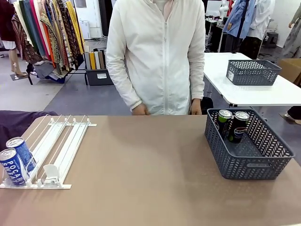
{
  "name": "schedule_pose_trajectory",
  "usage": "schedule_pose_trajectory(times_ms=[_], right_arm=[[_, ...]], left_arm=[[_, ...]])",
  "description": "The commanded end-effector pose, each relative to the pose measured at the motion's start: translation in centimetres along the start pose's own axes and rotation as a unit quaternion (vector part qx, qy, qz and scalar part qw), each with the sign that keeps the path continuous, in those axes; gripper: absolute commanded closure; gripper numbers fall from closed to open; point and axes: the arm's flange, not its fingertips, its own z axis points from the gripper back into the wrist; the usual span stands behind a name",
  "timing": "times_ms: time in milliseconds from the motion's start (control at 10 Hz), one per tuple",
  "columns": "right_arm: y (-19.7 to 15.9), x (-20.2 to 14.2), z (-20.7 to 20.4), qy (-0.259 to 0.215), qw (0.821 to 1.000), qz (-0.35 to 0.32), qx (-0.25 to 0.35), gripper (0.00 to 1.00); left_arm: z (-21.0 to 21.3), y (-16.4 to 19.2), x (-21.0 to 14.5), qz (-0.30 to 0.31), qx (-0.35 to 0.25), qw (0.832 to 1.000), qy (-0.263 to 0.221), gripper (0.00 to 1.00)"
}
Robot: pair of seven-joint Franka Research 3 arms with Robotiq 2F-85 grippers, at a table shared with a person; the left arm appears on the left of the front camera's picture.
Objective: Retrieve and store the cans from the dispenser.
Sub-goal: Pick up one can from the Automatic Can Dispenser and place it in the middle of the table.
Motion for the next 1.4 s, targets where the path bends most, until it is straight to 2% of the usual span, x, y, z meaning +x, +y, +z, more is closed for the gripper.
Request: schedule_pose_trajectory(times_ms=[0,100,300,400,500,900,1300], right_arm=[[0.3,-0.1,0.1,0.008,1.000,0.004,-0.004,0.00],[0.3,-0.1,0.1,0.008,1.000,0.004,-0.004,0.00],[0.3,-0.1,0.1,0.008,1.000,0.004,-0.004,0.00],[0.3,-0.1,0.1,0.008,1.000,0.004,-0.004,0.00],[0.3,-0.1,0.1,0.008,1.000,0.004,-0.004,0.00],[0.3,-0.1,0.1,0.008,1.000,0.004,-0.004,0.00],[0.3,-0.1,0.1,0.008,1.000,0.004,-0.004,0.00]], left_arm=[[-3.0,-0.5,0.0,-0.048,-0.067,0.995,0.059,0.00],[-4.5,-0.4,-0.5,-0.044,-0.073,0.993,0.082,0.00],[-7.2,-0.1,-0.7,0.009,-0.074,0.992,0.107,0.00],[-8.5,-0.4,-0.9,0.023,-0.058,0.991,0.120,0.00],[-9.4,-0.8,-0.9,0.033,-0.035,0.991,0.123,0.00],[-12.6,-1.5,-1.2,0.086,-0.034,0.987,0.134,0.00],[-15.6,-2.3,-1.5,0.116,0.002,0.982,0.151,0.00]])
